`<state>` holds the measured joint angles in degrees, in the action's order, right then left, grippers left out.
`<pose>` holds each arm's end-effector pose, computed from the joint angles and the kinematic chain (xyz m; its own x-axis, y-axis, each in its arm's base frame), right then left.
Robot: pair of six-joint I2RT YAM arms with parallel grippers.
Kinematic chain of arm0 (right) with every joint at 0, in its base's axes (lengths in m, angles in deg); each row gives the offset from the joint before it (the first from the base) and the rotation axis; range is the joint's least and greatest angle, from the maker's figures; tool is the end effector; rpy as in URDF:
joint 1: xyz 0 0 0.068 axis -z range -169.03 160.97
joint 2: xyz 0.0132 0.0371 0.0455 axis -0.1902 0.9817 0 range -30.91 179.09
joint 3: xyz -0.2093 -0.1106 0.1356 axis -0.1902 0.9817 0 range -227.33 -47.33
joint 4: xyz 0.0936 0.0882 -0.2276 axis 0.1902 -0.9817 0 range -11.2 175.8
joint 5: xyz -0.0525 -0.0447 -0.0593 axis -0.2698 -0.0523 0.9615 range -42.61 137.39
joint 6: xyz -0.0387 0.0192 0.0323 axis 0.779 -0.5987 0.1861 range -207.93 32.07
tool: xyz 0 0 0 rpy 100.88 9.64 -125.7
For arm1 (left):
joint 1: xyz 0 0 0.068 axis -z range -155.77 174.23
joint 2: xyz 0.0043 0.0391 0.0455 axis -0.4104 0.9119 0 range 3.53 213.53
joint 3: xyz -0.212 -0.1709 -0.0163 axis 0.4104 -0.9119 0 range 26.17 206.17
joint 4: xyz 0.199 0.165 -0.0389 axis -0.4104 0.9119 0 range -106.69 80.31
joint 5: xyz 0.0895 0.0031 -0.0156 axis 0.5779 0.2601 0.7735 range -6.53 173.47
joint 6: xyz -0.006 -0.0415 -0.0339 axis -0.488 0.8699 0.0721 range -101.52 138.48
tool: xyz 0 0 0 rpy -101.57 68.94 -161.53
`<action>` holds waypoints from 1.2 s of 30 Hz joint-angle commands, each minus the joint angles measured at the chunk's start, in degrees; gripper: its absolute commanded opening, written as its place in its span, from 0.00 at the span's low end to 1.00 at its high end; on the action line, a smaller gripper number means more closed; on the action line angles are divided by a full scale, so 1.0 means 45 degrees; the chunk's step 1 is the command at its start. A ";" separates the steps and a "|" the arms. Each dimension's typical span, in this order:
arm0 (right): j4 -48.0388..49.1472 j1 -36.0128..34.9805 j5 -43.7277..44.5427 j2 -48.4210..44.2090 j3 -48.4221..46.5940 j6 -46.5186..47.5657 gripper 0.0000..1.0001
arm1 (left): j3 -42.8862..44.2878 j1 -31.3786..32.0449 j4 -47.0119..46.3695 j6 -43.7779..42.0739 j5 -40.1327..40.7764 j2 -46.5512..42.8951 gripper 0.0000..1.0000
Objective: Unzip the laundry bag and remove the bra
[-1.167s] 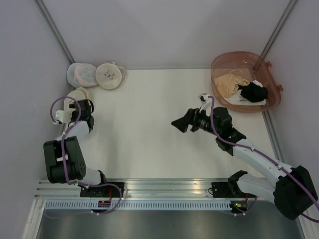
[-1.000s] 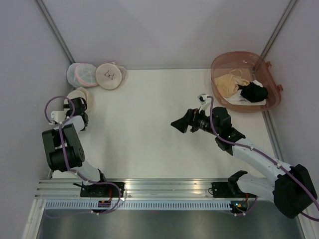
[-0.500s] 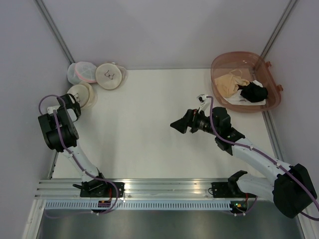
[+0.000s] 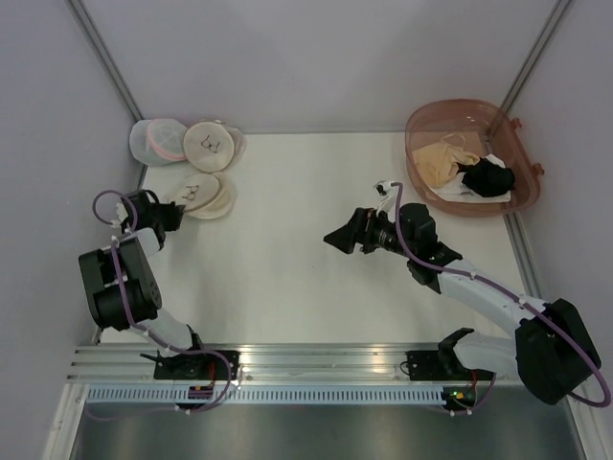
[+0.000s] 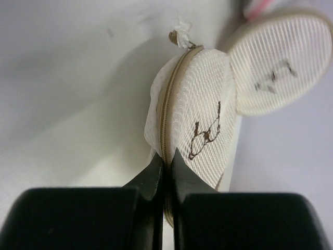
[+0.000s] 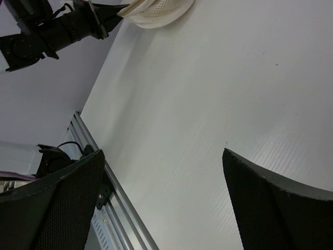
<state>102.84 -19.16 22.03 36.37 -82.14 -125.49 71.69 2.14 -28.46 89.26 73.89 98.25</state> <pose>0.2166 0.1434 0.2479 -0.6766 0.2442 -0.6947 -0.5023 0.5367 0.6779 0.3115 0.1200 0.1640 0.0492 -0.9849 -0.1659 -0.6135 0.1013 -0.7832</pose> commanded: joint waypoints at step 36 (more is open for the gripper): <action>0.3023 0.2965 -0.5804 0.4832 -0.2328 0.0069 0.98 | 0.8145 1.0572 1.3395 -1.8775 -1.1930 0.2525 0.02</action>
<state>103.34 -5.72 10.62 56.37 -94.60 -119.18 103.84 48.42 25.11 15.67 24.90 107.67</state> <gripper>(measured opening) 0.979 0.052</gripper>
